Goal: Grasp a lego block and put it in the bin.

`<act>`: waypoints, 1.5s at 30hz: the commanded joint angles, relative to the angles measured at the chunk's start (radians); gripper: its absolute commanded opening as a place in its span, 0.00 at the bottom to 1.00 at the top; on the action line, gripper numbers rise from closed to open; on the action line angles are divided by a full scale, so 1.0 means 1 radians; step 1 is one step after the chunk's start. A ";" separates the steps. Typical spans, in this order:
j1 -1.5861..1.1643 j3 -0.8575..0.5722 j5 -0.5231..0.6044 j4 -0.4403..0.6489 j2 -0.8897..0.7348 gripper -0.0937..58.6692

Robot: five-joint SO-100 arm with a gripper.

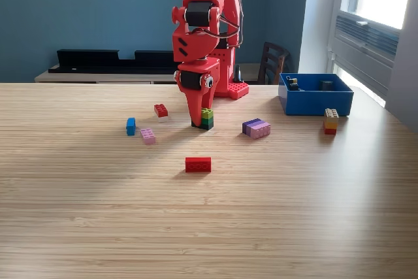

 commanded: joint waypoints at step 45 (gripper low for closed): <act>-1.373 -1.129 -0.288 0.739 -0.483 0.00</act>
